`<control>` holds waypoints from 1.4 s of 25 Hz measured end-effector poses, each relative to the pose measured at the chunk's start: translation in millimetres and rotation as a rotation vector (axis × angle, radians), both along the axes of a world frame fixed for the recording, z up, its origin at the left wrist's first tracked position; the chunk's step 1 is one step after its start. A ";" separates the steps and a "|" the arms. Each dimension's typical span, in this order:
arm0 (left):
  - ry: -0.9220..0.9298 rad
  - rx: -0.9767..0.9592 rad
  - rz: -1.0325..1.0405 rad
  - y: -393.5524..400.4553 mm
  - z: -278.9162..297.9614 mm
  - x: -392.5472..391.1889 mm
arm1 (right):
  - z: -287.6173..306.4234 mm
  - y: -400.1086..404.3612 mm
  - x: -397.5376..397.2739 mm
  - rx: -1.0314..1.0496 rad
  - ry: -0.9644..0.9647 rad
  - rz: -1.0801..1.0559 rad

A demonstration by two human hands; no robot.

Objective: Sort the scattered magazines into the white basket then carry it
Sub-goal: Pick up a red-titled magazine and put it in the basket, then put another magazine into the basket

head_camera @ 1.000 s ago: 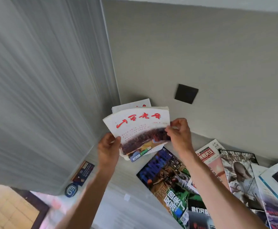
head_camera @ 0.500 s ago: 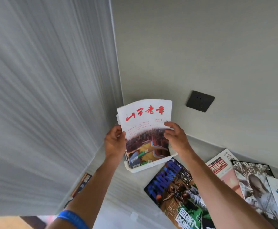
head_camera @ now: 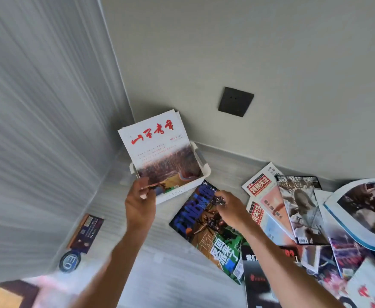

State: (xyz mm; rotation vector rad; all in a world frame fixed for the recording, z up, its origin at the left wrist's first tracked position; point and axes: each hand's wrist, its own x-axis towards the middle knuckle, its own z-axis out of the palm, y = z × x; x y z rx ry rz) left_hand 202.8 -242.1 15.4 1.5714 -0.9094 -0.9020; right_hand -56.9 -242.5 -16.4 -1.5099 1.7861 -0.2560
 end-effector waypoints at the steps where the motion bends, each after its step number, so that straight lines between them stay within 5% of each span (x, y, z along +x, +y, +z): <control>1: -0.028 0.066 -0.079 27.5 -11.6 -15.9 | -17.8 35.2 -13.5 0.062 0.107 0.049; 4: -0.148 0.442 -0.424 96.1 -46.9 -67.1 | -62.0 127.9 -39.0 0.126 0.426 0.138; 6: -0.235 0.597 -0.629 120.1 -61.7 -89.0 | -71.0 165.4 -42.6 0.096 0.476 0.190; 9: -0.426 0.594 -0.837 143.9 -68.6 -118.7 | -69.8 198.1 -64.1 0.074 0.450 0.147; 13: -0.636 0.589 -0.852 169.5 -73.3 -147.8 | -56.3 233.2 -114.4 0.048 0.475 -0.163; 19: -0.270 0.797 -0.988 209.7 -76.1 -218.5 | -55.8 288.8 -168.6 0.155 0.286 -0.586; 24: -0.163 0.755 -0.839 220.8 -69.3 -243.0 | -28.4 267.5 -173.1 0.164 -0.349 -0.792; 26: -0.092 0.620 -0.760 212.8 -52.9 -249.0 | 2.6 248.4 -170.6 0.031 -0.468 -0.713; 30: 0.374 0.392 -0.622 179.6 -0.8 -243.5 | 68.2 218.6 -157.6 -0.272 -0.644 -0.281; 35: 1.067 0.561 -0.495 125.2 34.3 -173.5 | 73.8 214.0 -157.2 -0.466 -0.324 0.070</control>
